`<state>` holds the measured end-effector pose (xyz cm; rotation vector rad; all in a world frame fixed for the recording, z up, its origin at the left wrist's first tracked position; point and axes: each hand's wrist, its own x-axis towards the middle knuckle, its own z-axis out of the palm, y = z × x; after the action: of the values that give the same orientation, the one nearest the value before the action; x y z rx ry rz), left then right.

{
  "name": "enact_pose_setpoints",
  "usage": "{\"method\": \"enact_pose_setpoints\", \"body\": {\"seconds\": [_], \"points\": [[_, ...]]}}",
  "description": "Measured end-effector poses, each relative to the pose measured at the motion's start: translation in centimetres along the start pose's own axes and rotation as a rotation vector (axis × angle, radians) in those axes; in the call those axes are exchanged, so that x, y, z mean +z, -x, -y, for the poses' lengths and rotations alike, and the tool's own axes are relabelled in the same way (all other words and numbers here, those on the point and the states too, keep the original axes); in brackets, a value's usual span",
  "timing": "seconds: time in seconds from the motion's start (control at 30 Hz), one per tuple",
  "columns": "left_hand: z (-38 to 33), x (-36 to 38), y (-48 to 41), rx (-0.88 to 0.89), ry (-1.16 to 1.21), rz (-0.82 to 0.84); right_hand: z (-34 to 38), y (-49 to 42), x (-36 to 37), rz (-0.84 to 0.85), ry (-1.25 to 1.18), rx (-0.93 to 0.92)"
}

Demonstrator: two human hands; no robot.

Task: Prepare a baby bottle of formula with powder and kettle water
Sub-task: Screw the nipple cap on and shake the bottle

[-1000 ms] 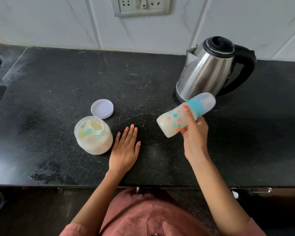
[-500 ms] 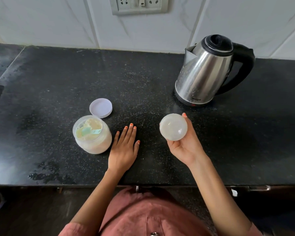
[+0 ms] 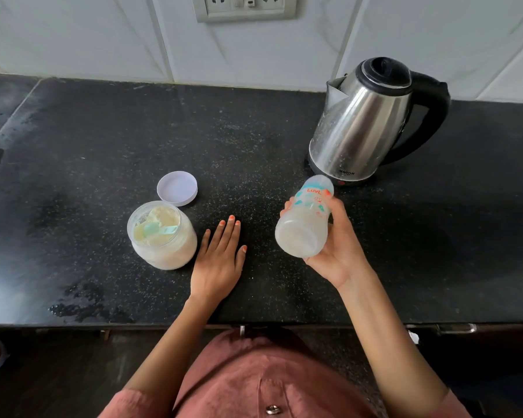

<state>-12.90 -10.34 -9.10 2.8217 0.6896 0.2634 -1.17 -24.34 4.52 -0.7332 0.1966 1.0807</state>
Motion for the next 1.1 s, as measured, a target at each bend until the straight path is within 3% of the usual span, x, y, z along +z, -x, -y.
{"method": "enact_pose_setpoints", "body": {"seconds": [0.2, 0.4, 0.5, 0.6, 0.67, 0.8, 0.87, 1.03, 1.1], "points": [[0.0, 0.0, 0.0, 0.002, 0.000, 0.003, 0.7, 0.7, 0.2, 0.093, 0.328, -0.219], [0.1, 0.0, 0.0, 0.003, -0.006, 0.011, 0.8, 1.3, 0.8, 0.027, 0.793, -0.534], [0.1, 0.0, 0.1, -0.001, -0.004, 0.011, 0.8, 1.1, 0.8, -0.021, 0.697, -0.530], [0.0, 0.0, 0.1, -0.005, -0.006, 0.007, 1.0, 0.8, 0.7, -0.120, 0.220, -0.404], [0.0, 0.1, 0.1, -0.007, -0.004, 0.009, 0.4, 0.7, 0.4, -0.181, 0.080, -0.365], [0.0, 0.0, 0.1, -0.004, -0.002, 0.008, -1.8, 1.5, -0.1, -0.122, 0.464, -0.284], [0.1, 0.0, 0.1, -0.004, 0.005, 0.018, -1.6, 1.8, -0.1, -0.114, 0.628, -0.341], [0.0, 0.1, 0.0, -0.015, 0.000, 0.012, 0.5, 0.8, 0.5, -0.259, 0.232, -0.522], [0.1, 0.1, 0.0, -0.014, -0.006, 0.014, -0.2, 0.7, 0.5, -0.236, 0.346, -0.516]]}}
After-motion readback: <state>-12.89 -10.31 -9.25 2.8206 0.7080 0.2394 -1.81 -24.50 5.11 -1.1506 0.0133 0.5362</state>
